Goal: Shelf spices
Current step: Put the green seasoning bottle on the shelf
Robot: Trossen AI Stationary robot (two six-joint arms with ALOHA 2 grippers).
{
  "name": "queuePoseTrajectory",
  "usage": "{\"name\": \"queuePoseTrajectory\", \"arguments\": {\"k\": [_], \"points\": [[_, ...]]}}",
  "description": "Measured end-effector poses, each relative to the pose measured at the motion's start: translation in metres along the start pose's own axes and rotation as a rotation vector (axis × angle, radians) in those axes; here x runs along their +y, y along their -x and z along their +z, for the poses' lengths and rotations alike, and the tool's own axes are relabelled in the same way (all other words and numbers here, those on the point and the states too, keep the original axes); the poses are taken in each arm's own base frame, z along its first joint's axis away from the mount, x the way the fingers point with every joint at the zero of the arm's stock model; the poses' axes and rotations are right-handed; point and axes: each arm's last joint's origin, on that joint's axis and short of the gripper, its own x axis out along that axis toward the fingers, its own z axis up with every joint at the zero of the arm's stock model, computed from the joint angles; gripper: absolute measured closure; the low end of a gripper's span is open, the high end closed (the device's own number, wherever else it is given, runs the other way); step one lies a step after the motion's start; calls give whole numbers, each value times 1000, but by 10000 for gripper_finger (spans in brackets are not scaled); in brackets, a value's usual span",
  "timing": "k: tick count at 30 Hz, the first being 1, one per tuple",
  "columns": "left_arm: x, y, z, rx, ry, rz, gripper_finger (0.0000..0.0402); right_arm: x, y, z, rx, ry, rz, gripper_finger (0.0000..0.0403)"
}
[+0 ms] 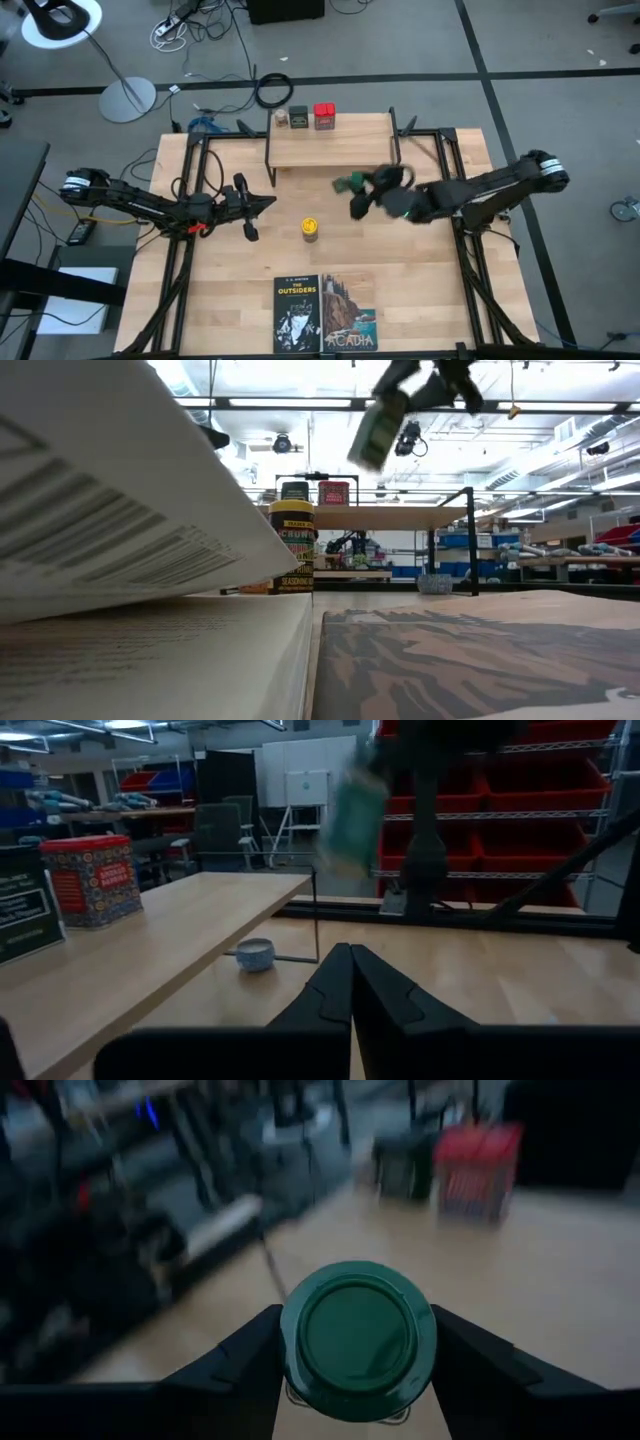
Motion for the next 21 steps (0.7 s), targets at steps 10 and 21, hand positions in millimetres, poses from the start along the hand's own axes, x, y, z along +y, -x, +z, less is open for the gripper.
{"name": "queuePoseTrajectory", "arguments": {"k": [10, 21], "points": [[1, 0, -2, 20, -7, 36, 394, -48, -14, 68, -204, 13, -132, 196], [4, -1, -5, 51, -26, 90, 394, -64, -71, 121, -112, 56, -253, 196]]}}
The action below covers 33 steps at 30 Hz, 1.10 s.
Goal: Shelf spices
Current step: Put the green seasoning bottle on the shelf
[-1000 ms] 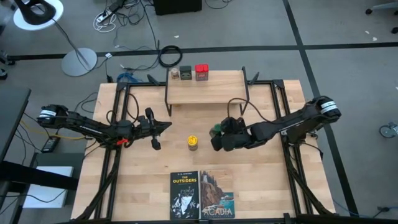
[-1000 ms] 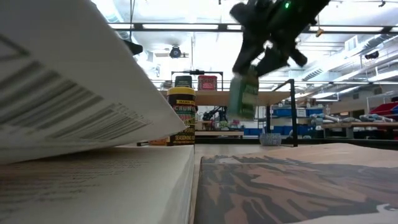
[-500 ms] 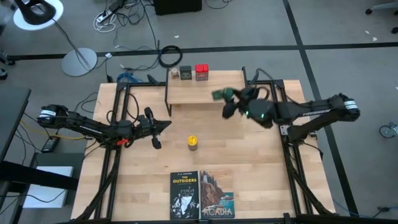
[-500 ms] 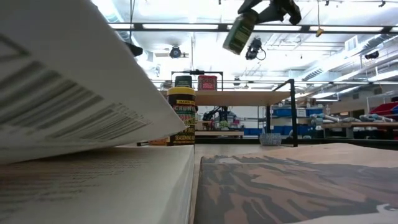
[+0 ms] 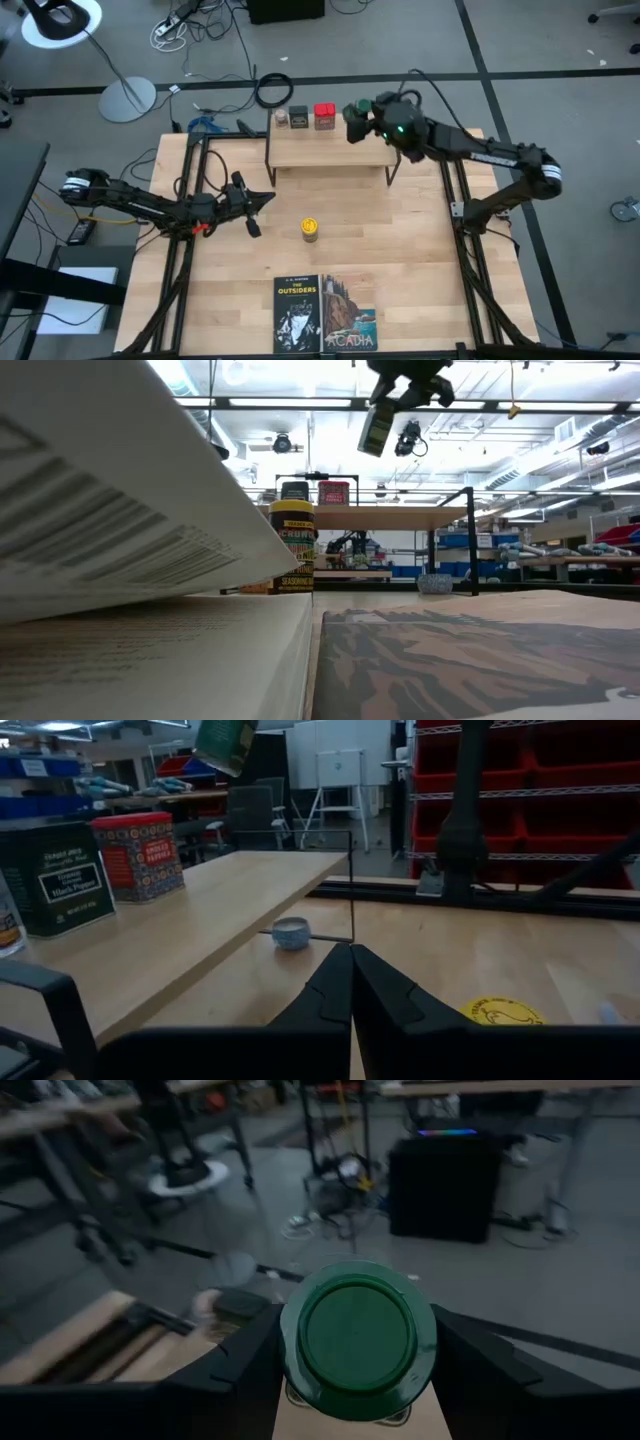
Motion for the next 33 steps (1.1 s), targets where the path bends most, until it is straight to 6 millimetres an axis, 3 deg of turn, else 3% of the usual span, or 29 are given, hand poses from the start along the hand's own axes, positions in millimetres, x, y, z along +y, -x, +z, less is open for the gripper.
{"name": "queuePoseTrajectory", "arguments": {"k": [8, 14, 20, 33], "points": [[-1, -3, -7, 41, 2, 0, 394, -2, -39, 19, 109, 14, -47, 196], [0, -5, -6, 24, -5, 11, 394, -10, -67, 14, 188, 0, -50, 196], [0, -5, -5, 11, 8, 0, 394, -25, -78, 5, 286, 21, -114, 196], [2, -5, -4, 3, -4, 20, 394, -33, -89, 3, 330, -41, -92, 196]]}}
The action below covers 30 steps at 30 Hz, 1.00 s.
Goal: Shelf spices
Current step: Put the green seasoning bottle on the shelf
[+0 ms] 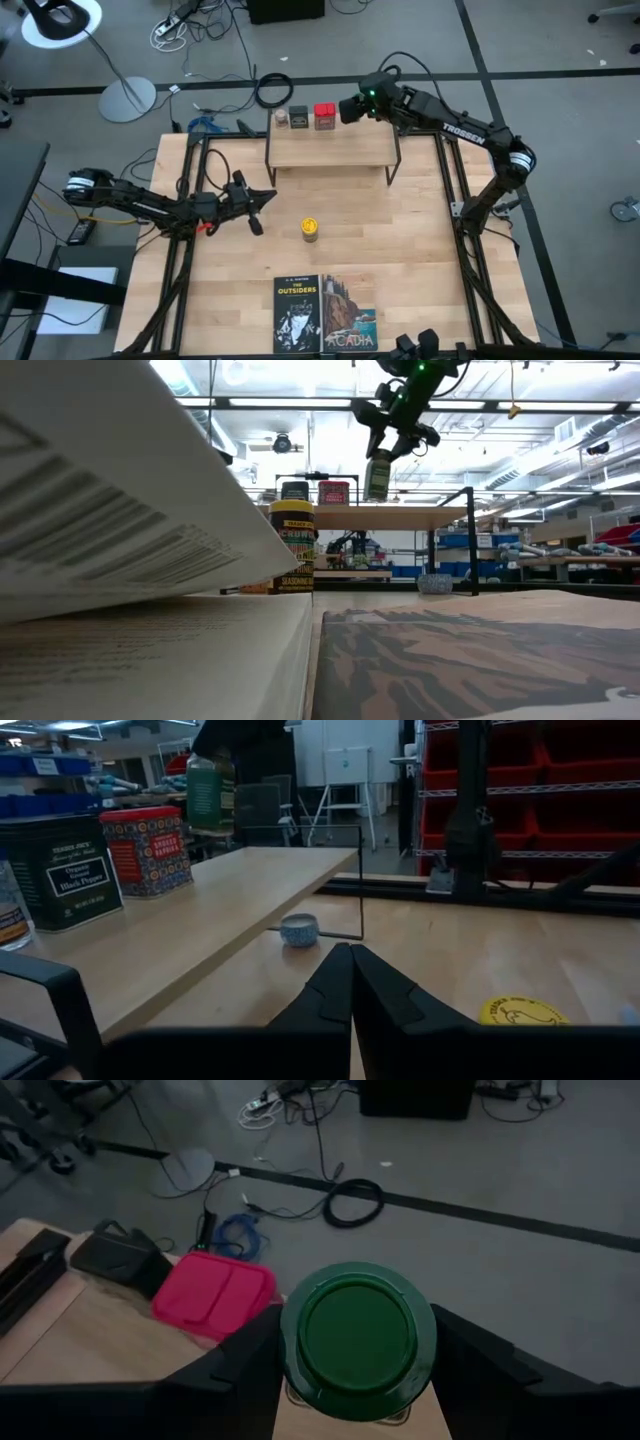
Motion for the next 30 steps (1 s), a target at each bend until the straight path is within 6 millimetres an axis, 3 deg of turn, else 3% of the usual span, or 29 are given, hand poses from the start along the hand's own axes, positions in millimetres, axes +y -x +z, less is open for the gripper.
{"name": "queuePoseTrajectory", "arguments": {"k": [30], "points": [[-1, 0, 0, -2, -1, -32, 394, 0, 0, 0, 5, -11, 7, 196]]}}
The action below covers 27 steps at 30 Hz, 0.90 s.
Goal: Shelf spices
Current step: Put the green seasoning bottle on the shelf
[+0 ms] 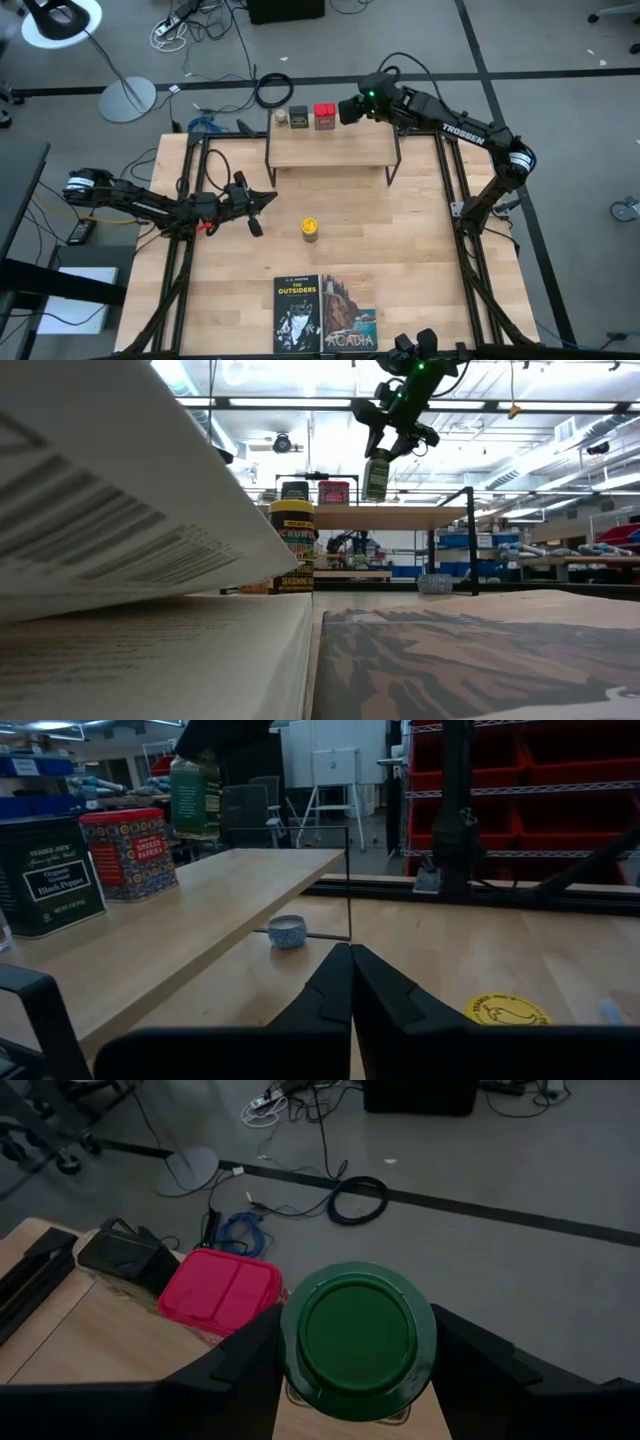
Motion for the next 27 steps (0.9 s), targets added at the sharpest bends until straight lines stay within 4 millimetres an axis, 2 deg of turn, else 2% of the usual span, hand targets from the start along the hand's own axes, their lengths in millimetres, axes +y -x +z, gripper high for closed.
{"name": "queuePoseTrajectory", "arguments": {"k": [11, 25, 27], "points": [[0, 0, 0, 0, 1, 0, 394, 8, -36, -14, 50, 20, -13, 196], [0, 0, 0, 2, -1, 1, 394, 10, -42, -16, 57, 31, -11, 196], [0, 0, 0, 1, -1, 1, 394, 11, -42, -17, 57, 36, -9, 178]]}}
